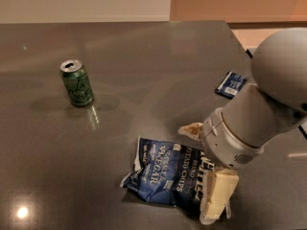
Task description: Pick blue chip bag
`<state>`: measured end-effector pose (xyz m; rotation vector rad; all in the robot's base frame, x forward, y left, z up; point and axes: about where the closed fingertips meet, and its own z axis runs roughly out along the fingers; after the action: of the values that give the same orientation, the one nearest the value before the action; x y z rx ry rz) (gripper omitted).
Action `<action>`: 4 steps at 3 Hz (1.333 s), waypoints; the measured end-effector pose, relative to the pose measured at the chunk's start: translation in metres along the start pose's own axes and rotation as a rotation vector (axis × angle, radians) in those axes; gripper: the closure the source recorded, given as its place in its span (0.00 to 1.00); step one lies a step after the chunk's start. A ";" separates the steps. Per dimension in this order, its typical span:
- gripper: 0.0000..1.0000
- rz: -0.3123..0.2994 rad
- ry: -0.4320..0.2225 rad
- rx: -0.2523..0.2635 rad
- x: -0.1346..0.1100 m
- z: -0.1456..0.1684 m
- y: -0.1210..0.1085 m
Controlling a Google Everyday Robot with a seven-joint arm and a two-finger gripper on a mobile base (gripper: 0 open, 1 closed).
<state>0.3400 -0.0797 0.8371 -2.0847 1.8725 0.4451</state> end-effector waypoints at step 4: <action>0.87 -0.011 -0.034 -0.012 -0.022 -0.012 0.007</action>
Offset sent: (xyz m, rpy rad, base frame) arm -0.0075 0.0179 -0.0095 0.0092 0.0333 0.0223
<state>0.3311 -0.0655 0.8577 -2.0812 1.8428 0.4875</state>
